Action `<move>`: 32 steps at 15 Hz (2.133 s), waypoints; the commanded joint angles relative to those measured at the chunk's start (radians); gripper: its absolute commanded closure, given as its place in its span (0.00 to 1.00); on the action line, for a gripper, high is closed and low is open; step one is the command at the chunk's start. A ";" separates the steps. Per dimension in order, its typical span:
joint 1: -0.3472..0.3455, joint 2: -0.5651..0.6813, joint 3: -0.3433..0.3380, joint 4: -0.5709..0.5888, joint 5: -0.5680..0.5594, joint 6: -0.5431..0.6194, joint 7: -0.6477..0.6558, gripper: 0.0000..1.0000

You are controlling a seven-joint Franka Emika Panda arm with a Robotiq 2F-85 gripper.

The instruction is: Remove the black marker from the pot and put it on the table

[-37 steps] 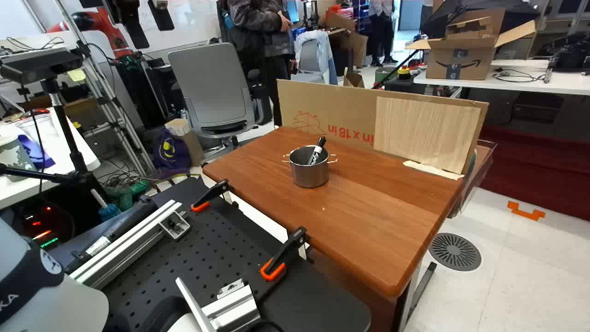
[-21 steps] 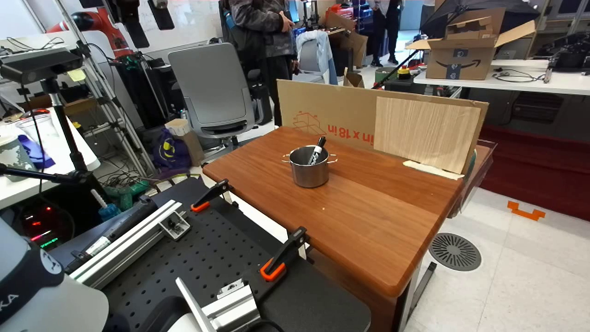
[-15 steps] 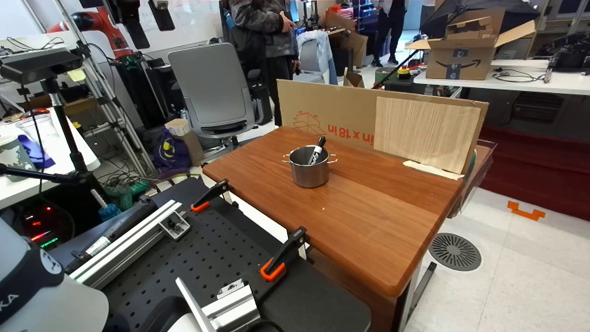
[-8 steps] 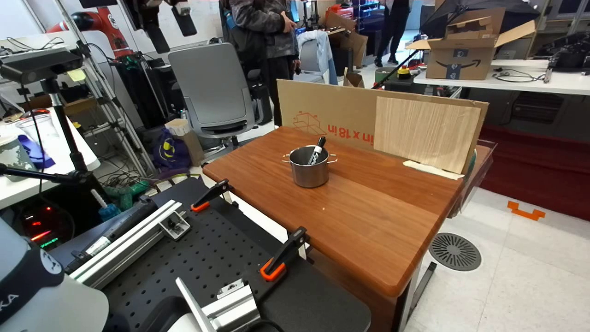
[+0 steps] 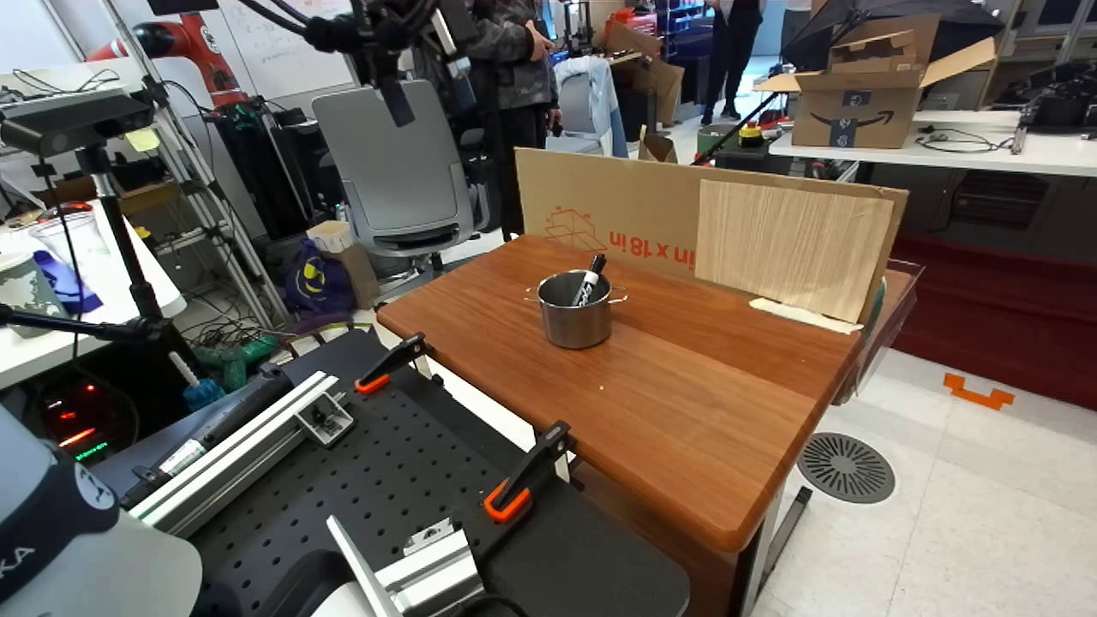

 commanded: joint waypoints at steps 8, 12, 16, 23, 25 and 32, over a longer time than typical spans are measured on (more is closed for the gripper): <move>0.002 0.422 -0.112 0.165 0.148 0.279 -0.189 0.00; -0.015 0.528 -0.113 0.228 0.221 0.281 -0.252 0.00; -0.039 0.623 -0.110 0.277 0.241 0.305 -0.259 0.00; -0.083 0.753 -0.111 0.339 0.214 0.340 -0.240 0.00; -0.088 0.784 -0.111 0.356 0.207 0.341 -0.231 0.00; -0.090 0.853 -0.110 0.422 0.199 0.330 -0.215 0.28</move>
